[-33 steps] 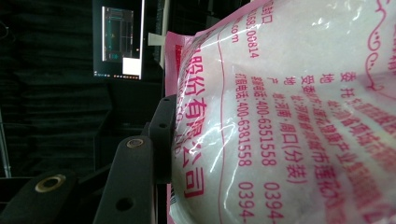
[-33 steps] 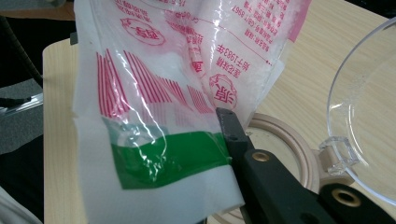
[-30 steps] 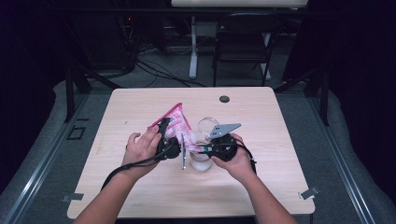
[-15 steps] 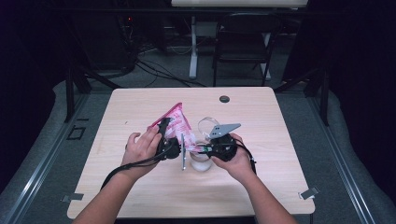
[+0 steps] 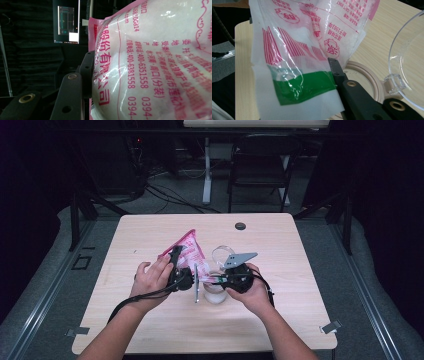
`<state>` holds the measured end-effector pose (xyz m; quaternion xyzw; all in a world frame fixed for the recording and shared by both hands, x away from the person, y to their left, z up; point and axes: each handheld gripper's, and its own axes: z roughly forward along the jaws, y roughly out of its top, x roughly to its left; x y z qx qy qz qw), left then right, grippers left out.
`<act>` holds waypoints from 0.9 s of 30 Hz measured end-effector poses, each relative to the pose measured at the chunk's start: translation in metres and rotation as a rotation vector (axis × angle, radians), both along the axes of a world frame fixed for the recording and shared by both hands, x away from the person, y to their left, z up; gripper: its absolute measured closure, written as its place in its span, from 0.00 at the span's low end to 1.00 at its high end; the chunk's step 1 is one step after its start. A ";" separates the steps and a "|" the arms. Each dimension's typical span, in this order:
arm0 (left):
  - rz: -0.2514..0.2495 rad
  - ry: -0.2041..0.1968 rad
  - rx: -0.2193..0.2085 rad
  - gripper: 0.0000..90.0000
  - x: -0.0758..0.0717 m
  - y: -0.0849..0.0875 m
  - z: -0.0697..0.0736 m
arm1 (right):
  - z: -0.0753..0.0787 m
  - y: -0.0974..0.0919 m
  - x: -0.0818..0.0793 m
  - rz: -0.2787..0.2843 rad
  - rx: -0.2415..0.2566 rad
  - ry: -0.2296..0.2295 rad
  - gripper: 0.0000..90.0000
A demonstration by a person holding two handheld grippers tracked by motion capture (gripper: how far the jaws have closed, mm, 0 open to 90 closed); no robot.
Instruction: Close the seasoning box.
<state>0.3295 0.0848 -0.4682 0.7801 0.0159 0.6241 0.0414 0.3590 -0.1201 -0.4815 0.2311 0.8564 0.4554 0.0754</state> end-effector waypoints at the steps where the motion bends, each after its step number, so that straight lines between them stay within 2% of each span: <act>1: -0.001 0.000 0.001 0.66 0.000 0.000 0.000 | 0.000 0.000 0.000 0.001 0.000 -0.001 1.00; 27: -0.019 -0.037 0.021 0.67 -0.003 -0.001 -0.002 | -0.001 0.001 0.000 -0.003 0.001 -0.001 1.00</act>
